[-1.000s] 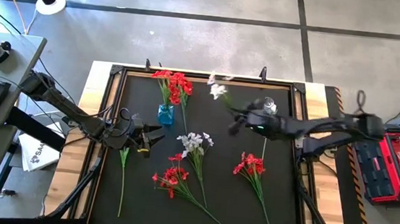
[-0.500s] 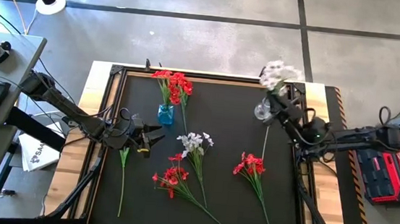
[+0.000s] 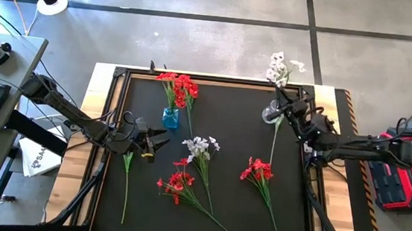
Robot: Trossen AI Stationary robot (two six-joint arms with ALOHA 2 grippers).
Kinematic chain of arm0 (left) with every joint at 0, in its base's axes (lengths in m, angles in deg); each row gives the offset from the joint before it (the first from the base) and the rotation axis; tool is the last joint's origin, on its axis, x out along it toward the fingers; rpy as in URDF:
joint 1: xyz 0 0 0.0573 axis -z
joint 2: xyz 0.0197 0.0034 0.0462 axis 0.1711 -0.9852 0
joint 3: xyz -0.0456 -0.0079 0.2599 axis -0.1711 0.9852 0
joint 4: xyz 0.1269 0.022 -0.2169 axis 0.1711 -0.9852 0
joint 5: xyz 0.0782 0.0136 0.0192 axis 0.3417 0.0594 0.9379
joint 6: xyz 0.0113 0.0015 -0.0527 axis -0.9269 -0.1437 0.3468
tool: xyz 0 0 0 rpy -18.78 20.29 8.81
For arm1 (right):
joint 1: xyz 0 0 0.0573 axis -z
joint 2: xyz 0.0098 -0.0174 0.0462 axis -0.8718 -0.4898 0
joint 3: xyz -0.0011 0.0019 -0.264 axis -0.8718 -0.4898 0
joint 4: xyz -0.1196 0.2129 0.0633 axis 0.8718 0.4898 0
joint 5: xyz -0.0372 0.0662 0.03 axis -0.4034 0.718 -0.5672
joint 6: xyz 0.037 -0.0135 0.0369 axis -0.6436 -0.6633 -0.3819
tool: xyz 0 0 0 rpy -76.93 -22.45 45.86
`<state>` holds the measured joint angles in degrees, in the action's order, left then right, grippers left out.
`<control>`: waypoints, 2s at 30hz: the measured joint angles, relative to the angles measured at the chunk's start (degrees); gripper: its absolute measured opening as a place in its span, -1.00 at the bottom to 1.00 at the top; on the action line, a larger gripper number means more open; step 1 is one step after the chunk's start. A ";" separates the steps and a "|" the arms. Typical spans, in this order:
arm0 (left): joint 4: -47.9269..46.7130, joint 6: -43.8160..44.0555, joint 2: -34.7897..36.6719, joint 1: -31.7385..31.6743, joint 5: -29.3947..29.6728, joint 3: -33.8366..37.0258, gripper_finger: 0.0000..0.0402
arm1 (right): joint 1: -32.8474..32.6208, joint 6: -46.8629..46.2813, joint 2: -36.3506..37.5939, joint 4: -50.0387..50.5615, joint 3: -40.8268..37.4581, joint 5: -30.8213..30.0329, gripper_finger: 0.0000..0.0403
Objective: Sort flowers into vase by color
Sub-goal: Put the top white flowers into the transparent vase, then put the bottom right red flowers into the blue vase
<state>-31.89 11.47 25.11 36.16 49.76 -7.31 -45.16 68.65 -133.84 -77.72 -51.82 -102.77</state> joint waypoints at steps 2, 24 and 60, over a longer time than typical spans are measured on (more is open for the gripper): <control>0.00 0.02 0.00 0.00 -0.01 0.00 -0.02 | 0.54 -1.51 0.00 1.62 0.00 0.04 -1.00; 0.01 0.07 0.00 -0.01 -0.01 0.00 -0.02 | 0.28 -18.60 0.12 32.33 8.34 -10.02 0.15; -0.02 -0.09 0.00 0.00 -0.19 0.00 -0.02 | -14.08 -84.17 -17.27 106.05 23.12 19.61 -0.16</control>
<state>-31.91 11.39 25.11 36.16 49.58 -7.31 -59.24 -15.52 -151.11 28.33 -28.70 -83.16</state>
